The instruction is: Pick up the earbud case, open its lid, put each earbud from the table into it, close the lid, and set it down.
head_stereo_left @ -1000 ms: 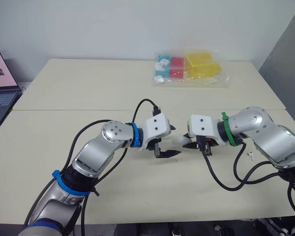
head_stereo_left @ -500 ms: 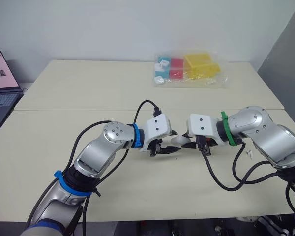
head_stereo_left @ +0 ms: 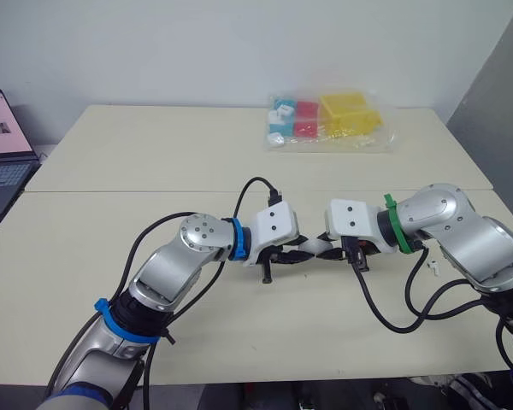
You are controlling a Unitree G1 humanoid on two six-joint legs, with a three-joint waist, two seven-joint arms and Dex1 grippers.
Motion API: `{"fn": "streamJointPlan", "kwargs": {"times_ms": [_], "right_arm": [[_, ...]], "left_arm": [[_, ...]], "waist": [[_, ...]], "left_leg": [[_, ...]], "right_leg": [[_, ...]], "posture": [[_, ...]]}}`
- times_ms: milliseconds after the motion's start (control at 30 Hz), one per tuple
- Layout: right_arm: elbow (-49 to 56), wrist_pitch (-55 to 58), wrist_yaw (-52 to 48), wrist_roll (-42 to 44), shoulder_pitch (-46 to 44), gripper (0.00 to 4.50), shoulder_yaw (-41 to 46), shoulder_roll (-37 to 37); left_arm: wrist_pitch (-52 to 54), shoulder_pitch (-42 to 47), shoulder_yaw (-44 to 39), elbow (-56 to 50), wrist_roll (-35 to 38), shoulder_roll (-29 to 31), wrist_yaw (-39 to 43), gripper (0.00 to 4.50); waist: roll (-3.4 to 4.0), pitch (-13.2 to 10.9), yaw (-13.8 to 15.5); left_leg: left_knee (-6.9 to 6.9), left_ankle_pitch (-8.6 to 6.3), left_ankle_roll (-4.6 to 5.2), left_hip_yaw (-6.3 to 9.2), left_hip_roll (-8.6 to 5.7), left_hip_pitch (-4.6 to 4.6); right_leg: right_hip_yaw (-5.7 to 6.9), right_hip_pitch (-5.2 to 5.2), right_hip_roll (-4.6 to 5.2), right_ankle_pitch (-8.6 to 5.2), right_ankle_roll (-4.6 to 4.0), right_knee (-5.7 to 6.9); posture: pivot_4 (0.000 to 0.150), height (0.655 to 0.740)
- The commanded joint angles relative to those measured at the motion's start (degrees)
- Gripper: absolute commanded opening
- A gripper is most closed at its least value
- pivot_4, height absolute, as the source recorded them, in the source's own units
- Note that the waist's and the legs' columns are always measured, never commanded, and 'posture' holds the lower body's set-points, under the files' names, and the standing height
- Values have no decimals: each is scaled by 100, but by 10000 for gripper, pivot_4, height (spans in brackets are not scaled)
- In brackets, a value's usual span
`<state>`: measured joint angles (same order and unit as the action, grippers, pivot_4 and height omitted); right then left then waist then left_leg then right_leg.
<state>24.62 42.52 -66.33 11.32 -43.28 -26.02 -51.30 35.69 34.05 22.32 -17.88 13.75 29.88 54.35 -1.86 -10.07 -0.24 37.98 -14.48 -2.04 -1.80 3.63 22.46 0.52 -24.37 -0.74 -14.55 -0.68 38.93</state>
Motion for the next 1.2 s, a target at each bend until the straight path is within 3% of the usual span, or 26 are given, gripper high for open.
{"fn": "streamJointPlan", "kwargs": {"times_ms": [33, 167, 333, 467, 600, 733, 900, 1200], "right_arm": [[162, -105, -76, -60, 38, 21960, 231, -170], [181, -44, -153, 59, 71, 36162, 455, -340], [237, -117, -432, 318, 246, 36292, 868, -647], [143, -709, -605, 462, 580, 36292, 1572, -1039], [54, -1602, -229, 532, 996, 36292, 2315, -740], [254, -2101, -72, 917, 1284, 36292, 2672, -185], [559, -2318, 422, 760, 1396, 36292, 2400, 400], [-63, -2463, 776, 162, 1042, 36292, 1876, 758]], "left_arm": [[-108, -35, -33, -130, -57, 0, -52, 7838], [-101, -184, -133, -106, 43, -38, -51, 7838], [-185, -416, -358, 128, 282, -231, -70, 7838], [-942, -945, -944, 638, 723, -675, -49, 7838], [-954, -1339, -1670, 824, 1453, -1295, -278, 7838], [-1207, -1436, -1644, 842, 1350, -1230, -157, 7838], [-1702, -1373, -1609, 863, 1213, -1307, -204, 7838], [-2236, -1439, -1354, 925, 977, -1179, 59, 7838]], "waist": [[0, 0, 0], [0, 0, 0], [0, 0, 8], [0, 0, 7], [-2, -1, 1], [-2, -1, 1], [-1, -1, 2], [-1, -2, 1]], "left_leg": [[0, 0, 0, 1, 0, 0], [0, 0, 0, -1, 0, 0], [0, 0, 0, 1, 0, 1], [0, 0, 0, -2, -1, -1], [-1, 0, 0, -2, 2, -3], [-3, 0, 0, -1, 1, -17], [-2, 0, -1, -3, 1, -25], [-5, 0, 0, -6, 0, -27]], "right_leg": [[1, 0, 0, 0, 0, 0], [-1, 0, 0, 0, 0, 0], [2, 0, 0, 0, 0, 0], [0, 0, 2, 0, 0, -2], [1, 3, 2, 0, -1, -4], [1, 14, 0, 0, 0, 1], [-1, 22, 2, 0, 0, 0], [-2, 23, 2, 0, -1, 0]], "posture": [[1500, 7400], [1500, 7400], [1500, 7400], [1500, 7400], [1500, 7400], [1500, 7400], [1500, 7400], [1500, 7400]]}}
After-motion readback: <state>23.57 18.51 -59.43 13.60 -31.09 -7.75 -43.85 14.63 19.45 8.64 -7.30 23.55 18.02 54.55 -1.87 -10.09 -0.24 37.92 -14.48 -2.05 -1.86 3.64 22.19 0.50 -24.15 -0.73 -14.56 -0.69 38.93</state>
